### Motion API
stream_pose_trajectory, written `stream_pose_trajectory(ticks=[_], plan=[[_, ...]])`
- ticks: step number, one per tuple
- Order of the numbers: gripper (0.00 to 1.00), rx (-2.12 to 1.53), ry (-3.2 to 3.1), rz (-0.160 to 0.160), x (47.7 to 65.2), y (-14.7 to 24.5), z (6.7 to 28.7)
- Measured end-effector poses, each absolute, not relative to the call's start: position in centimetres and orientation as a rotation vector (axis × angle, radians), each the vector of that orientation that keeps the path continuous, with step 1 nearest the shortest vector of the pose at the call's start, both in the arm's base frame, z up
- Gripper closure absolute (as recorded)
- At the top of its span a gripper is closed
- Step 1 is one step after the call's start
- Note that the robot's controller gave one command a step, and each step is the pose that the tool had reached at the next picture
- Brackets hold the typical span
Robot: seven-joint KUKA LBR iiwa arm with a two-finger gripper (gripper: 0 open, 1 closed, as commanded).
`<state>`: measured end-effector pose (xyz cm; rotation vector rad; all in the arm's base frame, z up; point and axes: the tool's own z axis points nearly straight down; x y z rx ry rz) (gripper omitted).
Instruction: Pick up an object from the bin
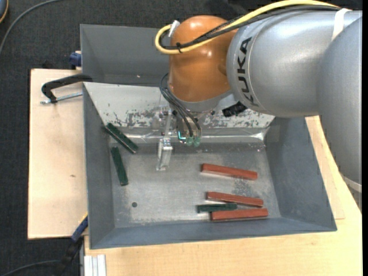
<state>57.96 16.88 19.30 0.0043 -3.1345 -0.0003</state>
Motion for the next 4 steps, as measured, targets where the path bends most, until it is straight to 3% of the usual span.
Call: stream_pose_trajectory(ticks=[1,2,3,4], plan=[[0.0,0.947,-2.992,0.0,59.4,13.2,11.0],[0.0,0.897,-3.01,0.004,56.5,-1.0,13.4],[0.0,0.828,-3.026,-0.003,57.2,-3.7,6.7],[1.0,0.834,-3.031,-0.003,57.4,-3.5,7.1]])
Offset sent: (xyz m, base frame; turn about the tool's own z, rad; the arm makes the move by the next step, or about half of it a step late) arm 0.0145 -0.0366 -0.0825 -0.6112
